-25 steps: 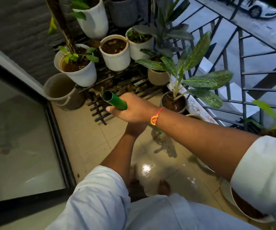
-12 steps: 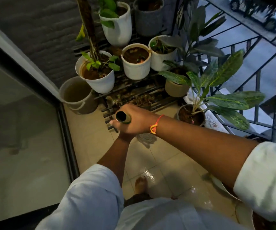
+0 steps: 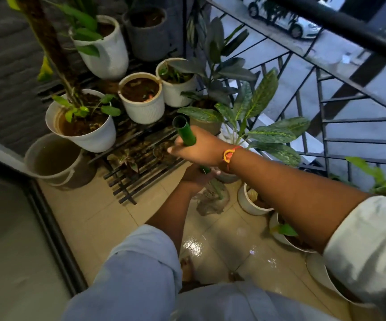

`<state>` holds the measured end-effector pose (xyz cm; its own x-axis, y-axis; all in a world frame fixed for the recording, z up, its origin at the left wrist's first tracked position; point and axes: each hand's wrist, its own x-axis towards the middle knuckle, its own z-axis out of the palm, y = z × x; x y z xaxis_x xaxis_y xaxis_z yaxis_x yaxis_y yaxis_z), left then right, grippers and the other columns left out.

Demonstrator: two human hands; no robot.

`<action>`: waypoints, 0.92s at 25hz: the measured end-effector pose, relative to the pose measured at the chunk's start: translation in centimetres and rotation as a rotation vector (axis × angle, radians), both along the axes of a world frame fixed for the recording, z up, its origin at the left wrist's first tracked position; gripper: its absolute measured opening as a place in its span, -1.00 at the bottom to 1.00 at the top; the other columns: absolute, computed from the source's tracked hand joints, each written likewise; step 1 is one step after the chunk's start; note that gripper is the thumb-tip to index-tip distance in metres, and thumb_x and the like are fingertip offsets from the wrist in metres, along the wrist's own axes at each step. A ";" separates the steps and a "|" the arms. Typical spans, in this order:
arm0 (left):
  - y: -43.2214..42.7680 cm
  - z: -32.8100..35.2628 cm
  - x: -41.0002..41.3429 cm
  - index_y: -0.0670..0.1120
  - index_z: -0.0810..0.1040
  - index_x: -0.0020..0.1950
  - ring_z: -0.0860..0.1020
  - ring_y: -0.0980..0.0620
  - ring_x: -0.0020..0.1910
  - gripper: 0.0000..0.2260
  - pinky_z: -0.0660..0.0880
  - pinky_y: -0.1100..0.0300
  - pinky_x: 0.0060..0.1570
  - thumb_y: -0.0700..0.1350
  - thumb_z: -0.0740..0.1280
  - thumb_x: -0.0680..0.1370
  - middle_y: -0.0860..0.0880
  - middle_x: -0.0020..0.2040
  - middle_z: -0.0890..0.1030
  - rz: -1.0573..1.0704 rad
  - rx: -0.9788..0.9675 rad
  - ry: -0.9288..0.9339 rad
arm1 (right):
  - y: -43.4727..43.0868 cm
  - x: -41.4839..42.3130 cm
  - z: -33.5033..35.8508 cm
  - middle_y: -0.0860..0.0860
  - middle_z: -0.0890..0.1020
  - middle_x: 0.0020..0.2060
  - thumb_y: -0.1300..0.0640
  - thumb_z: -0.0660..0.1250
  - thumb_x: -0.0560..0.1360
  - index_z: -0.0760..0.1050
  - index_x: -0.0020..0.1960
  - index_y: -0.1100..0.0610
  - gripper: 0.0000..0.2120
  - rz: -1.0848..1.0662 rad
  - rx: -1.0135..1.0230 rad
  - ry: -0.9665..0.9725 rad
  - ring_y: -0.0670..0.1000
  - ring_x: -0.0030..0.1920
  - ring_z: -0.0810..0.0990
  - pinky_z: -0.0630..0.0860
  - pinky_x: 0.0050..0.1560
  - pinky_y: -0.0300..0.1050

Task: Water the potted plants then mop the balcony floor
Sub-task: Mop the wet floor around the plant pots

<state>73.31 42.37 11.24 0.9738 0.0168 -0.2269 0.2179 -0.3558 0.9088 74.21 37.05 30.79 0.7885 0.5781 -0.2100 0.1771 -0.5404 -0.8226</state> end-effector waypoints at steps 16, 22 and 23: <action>-6.3 0.9 0.6 -0.13 0.67 0.25 0.64 -0.18 0.14 -0.76 0.57 -0.01 0.11 -0.20 0.44 0.58 -0.22 0.13 0.70 -0.514 0.367 -0.017 | -13.3 -7.5 -5.2 0.09 0.46 -0.44 0.14 0.30 0.57 0.41 -0.38 0.24 -0.62 -0.989 0.463 -0.101 -0.04 -0.39 0.45 0.42 -0.27 -0.15; -9.5 -2.0 -2.9 -0.14 0.62 0.22 0.61 -0.21 0.16 -0.83 0.46 0.06 0.05 -0.19 0.36 0.64 -0.23 0.13 0.68 -0.633 0.481 0.104 | -17.5 -13.2 -8.6 0.05 0.53 -0.42 0.16 0.27 0.60 0.44 -0.40 0.14 -0.61 -0.992 0.332 -0.101 -0.05 -0.35 0.51 0.44 -0.25 -0.12; -10.5 -2.4 -4.1 -0.14 0.61 0.21 0.61 -0.23 0.15 -0.84 0.47 0.04 0.05 -0.18 0.36 0.64 -0.23 0.12 0.67 -0.655 0.497 0.102 | -18.7 -14.6 -9.1 0.10 0.54 -0.41 0.15 0.27 0.60 0.44 -0.41 0.11 -0.61 -0.998 0.310 -0.112 0.02 -0.33 0.54 0.47 -0.24 -0.05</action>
<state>69.16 31.83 8.86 0.7961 -0.4252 -0.4306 -0.1001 -0.7943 0.5992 59.56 18.31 21.69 0.9426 -0.3284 -0.0606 -0.1493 -0.2519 -0.9562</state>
